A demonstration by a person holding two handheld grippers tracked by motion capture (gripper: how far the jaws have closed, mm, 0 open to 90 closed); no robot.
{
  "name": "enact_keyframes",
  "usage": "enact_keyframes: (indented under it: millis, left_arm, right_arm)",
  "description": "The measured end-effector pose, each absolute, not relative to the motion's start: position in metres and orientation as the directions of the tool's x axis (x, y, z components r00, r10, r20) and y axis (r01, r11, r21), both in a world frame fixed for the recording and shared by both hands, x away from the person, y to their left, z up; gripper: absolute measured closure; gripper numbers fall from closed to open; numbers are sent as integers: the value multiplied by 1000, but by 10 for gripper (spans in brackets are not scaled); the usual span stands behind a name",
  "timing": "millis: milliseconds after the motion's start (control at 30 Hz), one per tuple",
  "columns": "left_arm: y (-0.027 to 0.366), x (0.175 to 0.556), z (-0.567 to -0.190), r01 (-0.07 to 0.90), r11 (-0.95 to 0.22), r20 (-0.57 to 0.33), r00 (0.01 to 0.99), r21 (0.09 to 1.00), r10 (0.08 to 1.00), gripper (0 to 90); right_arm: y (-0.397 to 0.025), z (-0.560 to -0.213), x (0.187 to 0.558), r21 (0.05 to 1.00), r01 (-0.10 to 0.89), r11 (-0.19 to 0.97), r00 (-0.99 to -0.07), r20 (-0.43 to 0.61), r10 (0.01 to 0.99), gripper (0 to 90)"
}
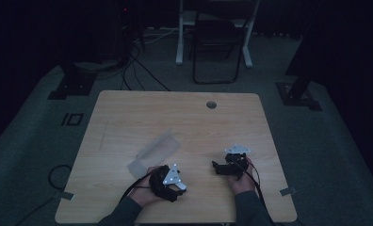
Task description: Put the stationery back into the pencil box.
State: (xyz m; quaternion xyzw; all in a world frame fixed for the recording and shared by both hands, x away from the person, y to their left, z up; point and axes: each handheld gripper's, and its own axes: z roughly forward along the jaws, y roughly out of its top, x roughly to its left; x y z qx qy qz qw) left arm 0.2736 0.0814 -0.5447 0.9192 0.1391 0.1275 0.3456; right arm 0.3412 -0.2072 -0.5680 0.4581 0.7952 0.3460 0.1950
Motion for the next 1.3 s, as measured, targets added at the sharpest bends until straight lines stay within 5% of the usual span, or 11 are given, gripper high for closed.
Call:
enact_keyframes:
  millis: [633, 1300]
  left_arm:
    - [80, 294, -548, 277, -695, 102, 887, 664, 450, 668]
    - [73, 301, -550, 328, -685, 56, 879, 651, 474, 646]
  right_arm:
    - [-207, -568, 341, 729, 593, 342, -506, 6, 863, 105]
    - [-207, -568, 341, 729, 592, 344, -507, 6, 862, 105]
